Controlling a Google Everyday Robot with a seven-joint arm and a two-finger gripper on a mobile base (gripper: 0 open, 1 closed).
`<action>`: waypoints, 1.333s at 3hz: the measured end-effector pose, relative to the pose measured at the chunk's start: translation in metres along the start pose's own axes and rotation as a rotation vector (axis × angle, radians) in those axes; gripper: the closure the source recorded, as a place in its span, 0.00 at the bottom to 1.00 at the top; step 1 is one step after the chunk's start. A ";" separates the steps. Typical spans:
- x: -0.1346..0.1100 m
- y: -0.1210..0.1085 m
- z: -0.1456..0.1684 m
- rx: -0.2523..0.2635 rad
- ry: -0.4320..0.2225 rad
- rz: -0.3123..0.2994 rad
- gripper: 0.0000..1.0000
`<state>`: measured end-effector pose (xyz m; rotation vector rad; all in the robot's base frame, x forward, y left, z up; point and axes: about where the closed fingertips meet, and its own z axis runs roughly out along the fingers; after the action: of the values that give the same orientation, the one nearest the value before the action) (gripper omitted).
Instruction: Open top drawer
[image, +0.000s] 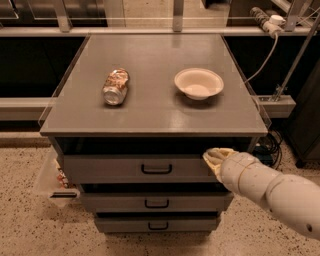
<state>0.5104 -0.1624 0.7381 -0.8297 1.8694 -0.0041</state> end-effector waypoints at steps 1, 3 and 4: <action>-0.024 -0.014 -0.018 0.035 0.022 -0.049 1.00; -0.023 -0.018 -0.012 0.065 0.007 -0.044 1.00; -0.023 -0.023 -0.004 0.103 -0.021 -0.035 1.00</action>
Offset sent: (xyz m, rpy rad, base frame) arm -0.0017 -0.0032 0.0275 -0.0499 -0.0146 -0.0098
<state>0.5244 -0.1685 0.7665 -0.7887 1.8185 -0.1121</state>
